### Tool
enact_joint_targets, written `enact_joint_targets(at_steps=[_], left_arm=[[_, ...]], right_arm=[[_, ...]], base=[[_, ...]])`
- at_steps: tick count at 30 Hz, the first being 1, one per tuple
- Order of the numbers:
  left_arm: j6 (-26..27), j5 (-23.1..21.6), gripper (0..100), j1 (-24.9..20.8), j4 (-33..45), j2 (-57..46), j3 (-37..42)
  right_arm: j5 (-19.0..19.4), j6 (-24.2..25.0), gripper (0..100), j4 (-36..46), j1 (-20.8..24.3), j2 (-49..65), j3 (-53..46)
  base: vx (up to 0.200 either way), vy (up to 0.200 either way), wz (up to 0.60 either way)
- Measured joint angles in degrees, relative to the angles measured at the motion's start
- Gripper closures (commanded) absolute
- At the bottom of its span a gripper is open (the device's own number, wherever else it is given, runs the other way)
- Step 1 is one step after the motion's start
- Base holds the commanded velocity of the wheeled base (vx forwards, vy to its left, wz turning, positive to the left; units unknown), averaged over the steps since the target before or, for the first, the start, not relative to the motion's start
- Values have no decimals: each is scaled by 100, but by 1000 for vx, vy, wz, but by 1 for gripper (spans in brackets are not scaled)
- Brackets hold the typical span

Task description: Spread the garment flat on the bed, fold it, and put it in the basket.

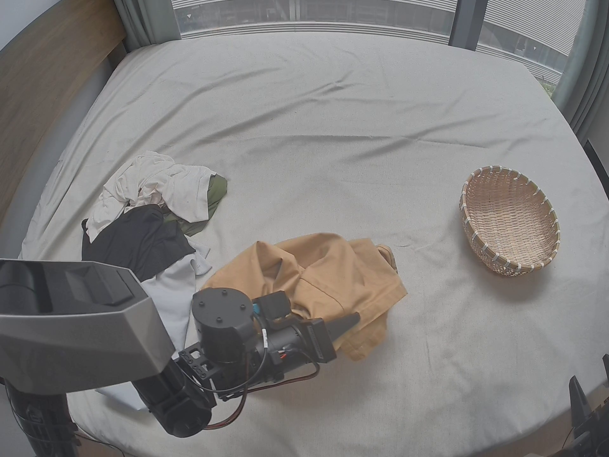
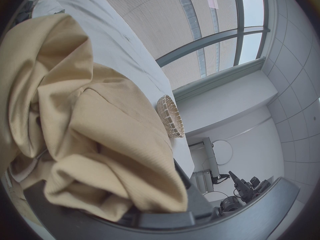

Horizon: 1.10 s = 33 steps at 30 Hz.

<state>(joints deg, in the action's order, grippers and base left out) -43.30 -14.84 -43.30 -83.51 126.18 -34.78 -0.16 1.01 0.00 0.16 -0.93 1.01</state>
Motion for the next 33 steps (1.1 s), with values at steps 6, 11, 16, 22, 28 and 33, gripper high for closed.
enact_joint_targets(at_steps=[6,11,16,22,28,33], left_arm=[[2,11,100,-188,-16,293,-151],[13,37,0,-215,-46,463,-226],[22,121,0,-215,-94,499,-196],[41,435,0,-232,-127,424,140],[107,480,0,-157,-395,238,874],[200,490,0,4,-468,-188,1484]], right_arm=[[0,0,0,0,2,0,0],[0,0,0,0,-2,0,0],[-2,2,0,0,-2,0,0],[0,2,0,0,-2,0,0],[2,-1,0,0,-2,0,0],[6,-9,0,0,-2,0,0]], base=[[0,0,0],[0,0,0],[0,0,0],[0,0,0],[0,0,0],[0,0,0]])
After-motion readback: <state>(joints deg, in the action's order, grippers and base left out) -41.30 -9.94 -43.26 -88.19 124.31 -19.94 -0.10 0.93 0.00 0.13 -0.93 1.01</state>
